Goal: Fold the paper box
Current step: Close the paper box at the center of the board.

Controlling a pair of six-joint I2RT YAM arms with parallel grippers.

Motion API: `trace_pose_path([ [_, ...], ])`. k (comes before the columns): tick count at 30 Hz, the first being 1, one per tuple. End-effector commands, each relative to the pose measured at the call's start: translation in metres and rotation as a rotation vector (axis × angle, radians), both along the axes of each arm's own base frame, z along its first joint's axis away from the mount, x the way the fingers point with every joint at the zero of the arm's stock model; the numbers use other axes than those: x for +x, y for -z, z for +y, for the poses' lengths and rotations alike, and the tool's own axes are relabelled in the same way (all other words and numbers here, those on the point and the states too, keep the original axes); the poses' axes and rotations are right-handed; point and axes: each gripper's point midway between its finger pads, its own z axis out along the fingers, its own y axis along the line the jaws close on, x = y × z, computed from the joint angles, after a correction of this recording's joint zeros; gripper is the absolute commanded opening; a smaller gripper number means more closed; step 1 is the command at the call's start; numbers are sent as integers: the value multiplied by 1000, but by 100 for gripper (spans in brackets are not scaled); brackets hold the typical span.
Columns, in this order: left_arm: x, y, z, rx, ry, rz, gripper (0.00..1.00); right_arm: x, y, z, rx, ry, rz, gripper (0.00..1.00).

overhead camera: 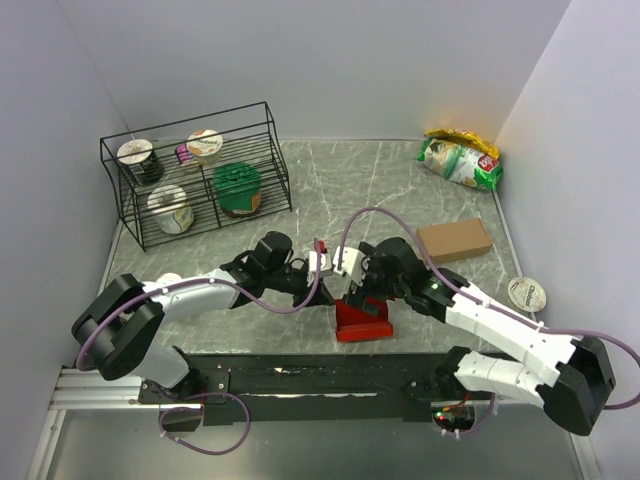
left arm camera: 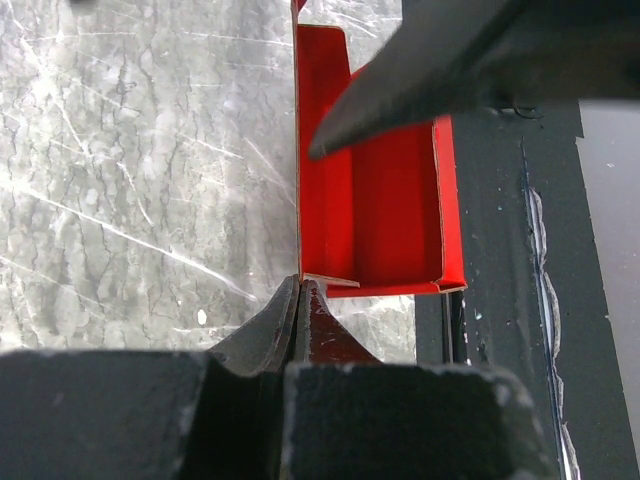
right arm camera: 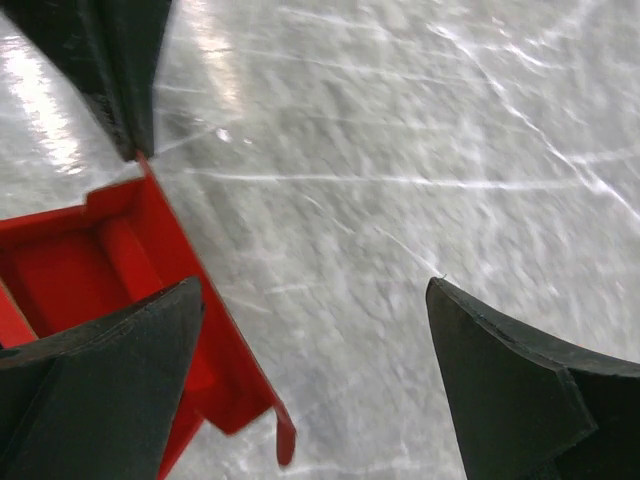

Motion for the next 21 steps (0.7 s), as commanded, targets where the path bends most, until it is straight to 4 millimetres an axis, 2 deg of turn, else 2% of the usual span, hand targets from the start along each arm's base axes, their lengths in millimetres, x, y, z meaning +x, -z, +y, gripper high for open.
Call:
trace_pose_path([
  [1, 1, -25, -7, -60, 33, -40, 1, -6, 4, 23, 46, -116, 53, 96],
  [4, 1, -25, -7, -57, 29, -39, 1, -13, 7, 27, 58, -138, 101, 93],
  [11, 2, -24, -7, -53, 28, -37, 1, -25, 12, 35, 68, -194, 182, 73],
  [16, 0, -26, -7, -59, 41, -36, 1, -27, 14, 41, 72, -220, 214, 73],
  [21, -6, -28, -7, -63, 68, -21, 1, -32, 13, 42, 53, -248, 258, 84],
])
